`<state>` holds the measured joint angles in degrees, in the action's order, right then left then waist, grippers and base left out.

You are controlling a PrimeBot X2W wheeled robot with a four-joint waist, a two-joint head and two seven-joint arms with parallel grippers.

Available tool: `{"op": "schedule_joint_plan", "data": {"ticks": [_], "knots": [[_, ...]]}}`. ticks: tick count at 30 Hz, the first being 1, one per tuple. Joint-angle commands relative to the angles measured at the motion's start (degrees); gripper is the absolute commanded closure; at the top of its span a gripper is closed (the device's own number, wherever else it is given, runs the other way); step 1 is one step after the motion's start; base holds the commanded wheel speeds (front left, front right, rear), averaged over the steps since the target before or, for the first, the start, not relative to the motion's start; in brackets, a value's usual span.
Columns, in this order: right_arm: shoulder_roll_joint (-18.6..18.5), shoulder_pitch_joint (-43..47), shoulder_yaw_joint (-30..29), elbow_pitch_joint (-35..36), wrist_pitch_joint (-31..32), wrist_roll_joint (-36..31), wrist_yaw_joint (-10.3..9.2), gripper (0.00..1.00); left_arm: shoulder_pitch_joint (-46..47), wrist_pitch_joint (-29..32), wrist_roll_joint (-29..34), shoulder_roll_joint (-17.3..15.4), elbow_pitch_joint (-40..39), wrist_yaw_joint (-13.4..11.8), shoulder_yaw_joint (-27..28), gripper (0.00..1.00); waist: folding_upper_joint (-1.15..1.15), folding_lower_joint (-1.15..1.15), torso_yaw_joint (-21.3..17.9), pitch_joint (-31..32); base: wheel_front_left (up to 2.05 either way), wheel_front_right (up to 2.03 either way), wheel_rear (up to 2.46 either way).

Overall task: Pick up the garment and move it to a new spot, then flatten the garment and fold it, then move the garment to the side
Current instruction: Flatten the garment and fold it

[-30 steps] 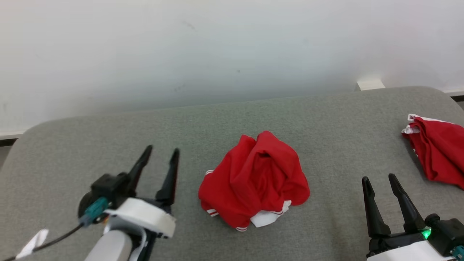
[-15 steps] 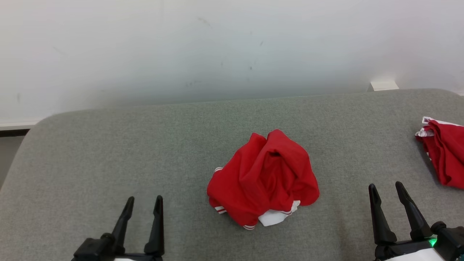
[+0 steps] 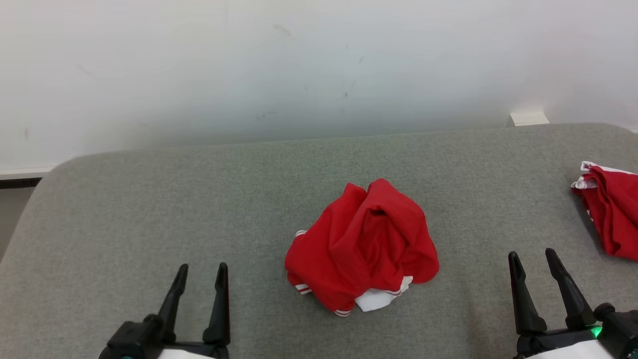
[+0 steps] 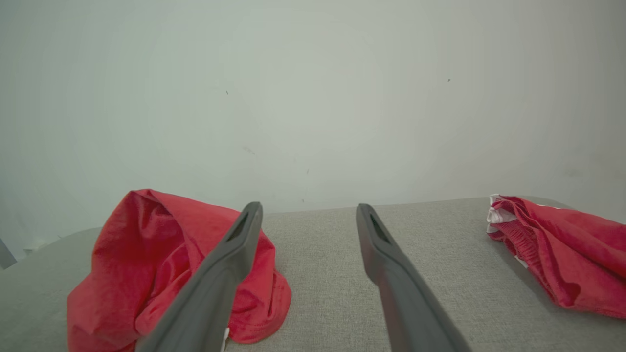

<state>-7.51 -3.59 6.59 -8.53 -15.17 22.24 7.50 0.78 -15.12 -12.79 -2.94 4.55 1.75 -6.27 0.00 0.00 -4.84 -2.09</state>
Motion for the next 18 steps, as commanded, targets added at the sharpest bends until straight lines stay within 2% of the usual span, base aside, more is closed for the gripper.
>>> {"op": "schedule_joint_plan", "data": {"ticks": [1,5,8,13,18], "knots": [[-0.1,-0.5,-0.2,-0.2,0.1,-0.3,-0.03,0.00,0.2,0.0,0.6,-0.1,0.1,0.3,0.2,0.00,0.00,0.00,-0.3,0.0,0.00,0.00,0.00],[-0.1,-0.6,0.5,-0.9,0.1,-0.4,-0.03,0.00,0.4,0.0,0.1,0.0,0.1,0.5,0.2,0.00,0.00,0.00,-0.8,0.2,0.00,0.00,0.00],[-0.5,-1.1,3.2,-2.2,0.1,0.0,-0.03,0.00,0.6,0.0,-0.6,0.0,0.2,0.3,-0.3,0.00,0.00,0.00,-0.9,0.3,0.00,0.00,0.00],[-2.2,-3.2,11.4,-6.8,0.1,1.8,-0.03,0.00,1.3,0.0,-1.1,-0.1,0.7,0.3,-1.7,0.00,0.00,0.00,0.5,0.1,0.00,0.00,0.00],[-3.9,-6.9,20.3,-12.7,2.4,5.5,-0.03,0.00,2.1,0.0,-1.4,-0.1,1.1,0.0,-2.3,0.00,0.00,0.00,3.6,-0.6,0.00,0.00,0.00]]}}
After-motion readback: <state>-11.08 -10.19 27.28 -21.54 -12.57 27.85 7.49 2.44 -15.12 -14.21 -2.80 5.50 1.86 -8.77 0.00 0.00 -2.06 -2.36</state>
